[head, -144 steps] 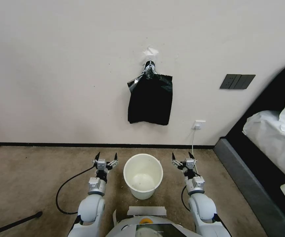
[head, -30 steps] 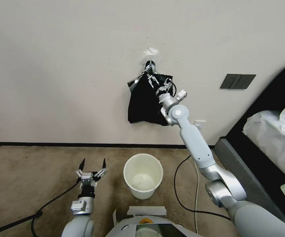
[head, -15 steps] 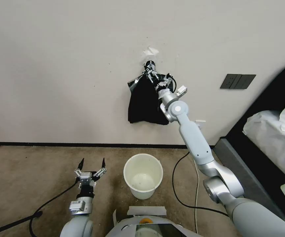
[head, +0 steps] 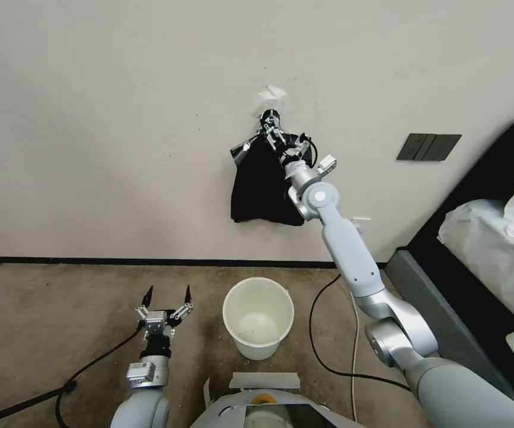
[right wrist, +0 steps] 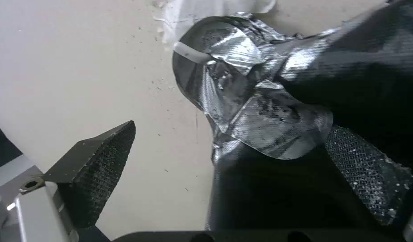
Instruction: Place a trash bag onto the trash bin.
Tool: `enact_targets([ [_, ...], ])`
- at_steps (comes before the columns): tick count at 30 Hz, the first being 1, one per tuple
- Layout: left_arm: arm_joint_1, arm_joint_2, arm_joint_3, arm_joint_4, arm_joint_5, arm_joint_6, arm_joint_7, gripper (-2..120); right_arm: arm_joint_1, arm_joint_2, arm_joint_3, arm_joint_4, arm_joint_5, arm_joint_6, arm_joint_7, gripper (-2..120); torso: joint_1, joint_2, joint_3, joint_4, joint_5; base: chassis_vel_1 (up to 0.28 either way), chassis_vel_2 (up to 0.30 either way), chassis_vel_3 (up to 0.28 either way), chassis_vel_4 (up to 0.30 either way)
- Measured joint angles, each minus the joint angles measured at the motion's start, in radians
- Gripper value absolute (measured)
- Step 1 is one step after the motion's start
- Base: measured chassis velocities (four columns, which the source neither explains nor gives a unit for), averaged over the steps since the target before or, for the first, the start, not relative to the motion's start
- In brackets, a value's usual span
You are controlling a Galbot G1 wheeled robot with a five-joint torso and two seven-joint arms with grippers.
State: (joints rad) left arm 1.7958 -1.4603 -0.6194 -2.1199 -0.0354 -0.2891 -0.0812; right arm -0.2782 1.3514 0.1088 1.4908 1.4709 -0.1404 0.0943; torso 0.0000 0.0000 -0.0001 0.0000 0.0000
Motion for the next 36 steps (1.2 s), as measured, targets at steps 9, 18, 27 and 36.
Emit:
enact_targets([
  [9, 0.001, -0.002, -0.001, -0.001, -0.002, 0.000, -0.001, 100, 0.009, 0.011, 0.001, -0.004, 0.000, -0.001, -0.018, 92, 0.000, 0.000, 0.000, 0.0001, 0.0000, 0.000, 0.000, 0.000, 0.000],
  [18, -0.001, -0.001, 0.001, -0.002, -0.002, 0.002, -0.003, 100, -0.006, 0.012, 0.015, -0.011, 0.000, 0.000, -0.019, 58, 0.000, 0.000, 0.000, -0.0001, 0.0000, 0.000, 0.000, 0.000, 0.000],
  [27, -0.003, -0.001, 0.005, -0.002, -0.002, 0.003, -0.013, 100, -0.013, 0.008, 0.020, -0.015, -0.006, 0.001, -0.028, 25, 0.000, 0.000, 0.000, 0.0000, 0.0000, 0.000, 0.000, 0.000, 0.000],
  [36, 0.004, 0.000, -0.001, -0.010, -0.001, 0.005, -0.016, 100, -0.004, 0.010, 0.015, -0.035, -0.019, 0.006, -0.054, 0, 0.000, 0.000, 0.000, 0.0000, 0.0000, 0.000, 0.000, 0.000, 0.000],
])
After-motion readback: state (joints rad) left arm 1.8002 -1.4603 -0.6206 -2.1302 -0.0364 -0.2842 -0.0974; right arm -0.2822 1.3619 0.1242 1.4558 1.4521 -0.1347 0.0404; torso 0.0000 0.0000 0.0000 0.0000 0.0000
